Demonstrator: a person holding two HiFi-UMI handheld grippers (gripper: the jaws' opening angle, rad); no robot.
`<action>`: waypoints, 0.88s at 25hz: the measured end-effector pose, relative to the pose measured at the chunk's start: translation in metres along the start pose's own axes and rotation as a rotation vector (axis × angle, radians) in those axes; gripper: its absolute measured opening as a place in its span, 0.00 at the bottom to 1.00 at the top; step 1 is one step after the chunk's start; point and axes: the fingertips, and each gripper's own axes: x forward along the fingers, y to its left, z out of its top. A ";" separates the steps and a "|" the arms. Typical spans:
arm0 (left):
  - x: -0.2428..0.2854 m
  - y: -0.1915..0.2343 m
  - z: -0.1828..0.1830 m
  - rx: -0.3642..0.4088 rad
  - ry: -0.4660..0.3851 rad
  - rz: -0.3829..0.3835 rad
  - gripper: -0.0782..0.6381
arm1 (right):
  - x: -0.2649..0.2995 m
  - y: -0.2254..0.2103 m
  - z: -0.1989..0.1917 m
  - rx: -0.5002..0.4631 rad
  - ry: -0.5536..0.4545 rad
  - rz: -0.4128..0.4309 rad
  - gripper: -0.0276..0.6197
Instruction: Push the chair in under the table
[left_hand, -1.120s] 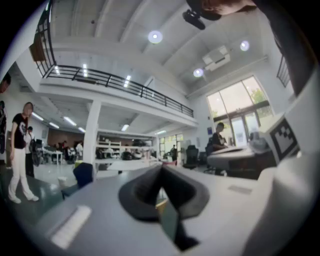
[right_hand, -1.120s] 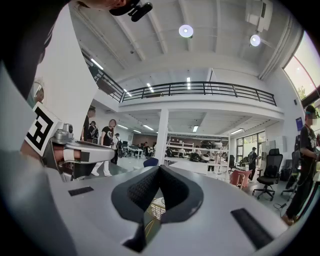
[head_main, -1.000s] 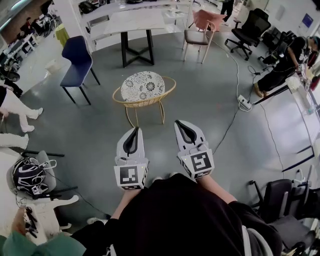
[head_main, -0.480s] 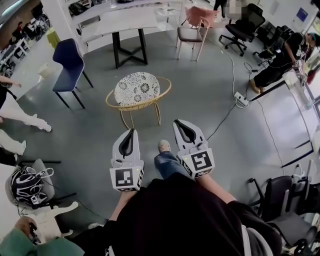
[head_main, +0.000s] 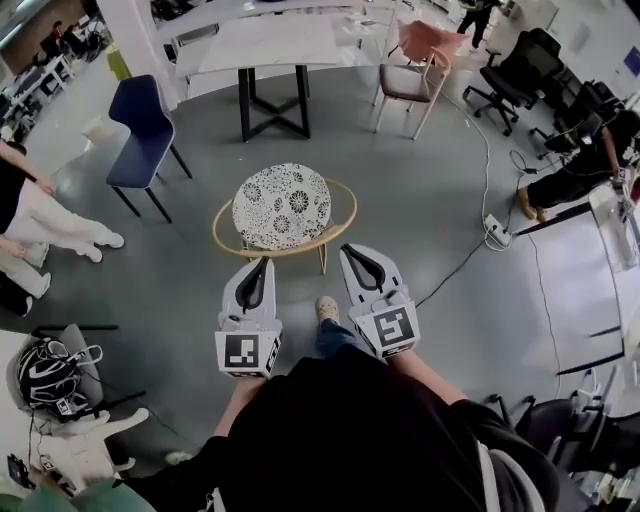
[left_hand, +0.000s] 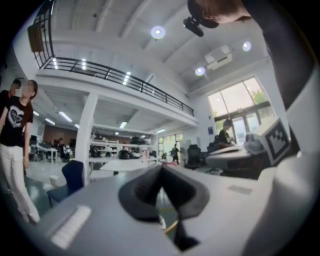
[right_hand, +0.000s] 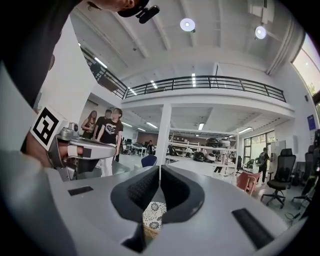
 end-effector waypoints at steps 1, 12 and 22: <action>0.009 0.004 -0.001 -0.004 0.004 0.004 0.12 | 0.008 -0.005 -0.003 0.003 0.000 0.016 0.08; 0.088 0.037 -0.045 -0.020 0.128 0.071 0.13 | 0.080 -0.050 -0.064 -0.051 0.142 0.234 0.08; 0.099 0.040 -0.115 0.011 0.380 -0.052 0.33 | 0.100 -0.053 -0.135 -0.101 0.331 0.441 0.23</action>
